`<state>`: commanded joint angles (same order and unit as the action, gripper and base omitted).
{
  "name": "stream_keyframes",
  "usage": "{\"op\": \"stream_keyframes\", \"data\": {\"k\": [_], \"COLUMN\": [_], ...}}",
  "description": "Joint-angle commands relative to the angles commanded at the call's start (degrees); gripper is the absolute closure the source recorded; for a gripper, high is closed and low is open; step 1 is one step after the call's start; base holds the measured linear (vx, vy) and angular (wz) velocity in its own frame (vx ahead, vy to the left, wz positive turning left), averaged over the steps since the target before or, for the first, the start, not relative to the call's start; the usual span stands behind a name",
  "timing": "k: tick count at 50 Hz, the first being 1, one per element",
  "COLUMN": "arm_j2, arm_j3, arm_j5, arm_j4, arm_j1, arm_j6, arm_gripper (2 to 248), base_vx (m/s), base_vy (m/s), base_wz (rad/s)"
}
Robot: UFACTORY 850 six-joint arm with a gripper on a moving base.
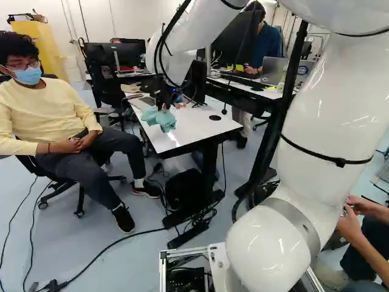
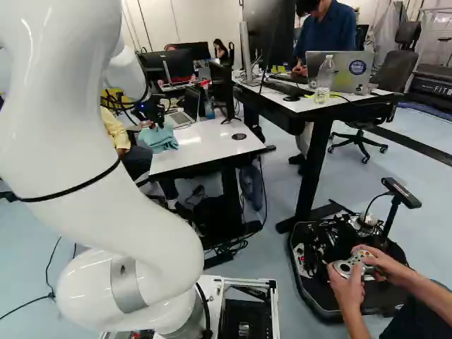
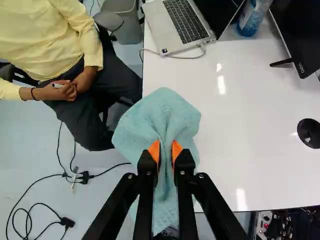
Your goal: Clean the table with the green towel
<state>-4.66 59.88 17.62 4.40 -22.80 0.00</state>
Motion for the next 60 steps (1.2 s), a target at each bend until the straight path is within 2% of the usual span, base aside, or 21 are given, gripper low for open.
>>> {"op": "stream_keyframes", "data": {"k": [43, 60], "arm_j2": [0.56, 1.15], "arm_j3": [5.65, 6.42], "arm_j5": [9.56, 10.29], "arm_j4": [0.0, 0.0], "arm_j1": [1.29, 1.43], "arm_j6": [0.0, 0.0], "arm_gripper": [199, 199], "base_vx": [0.0, 0.0], "base_vy": [0.0, 0.0], "base_wz": [0.0, 0.0]}}
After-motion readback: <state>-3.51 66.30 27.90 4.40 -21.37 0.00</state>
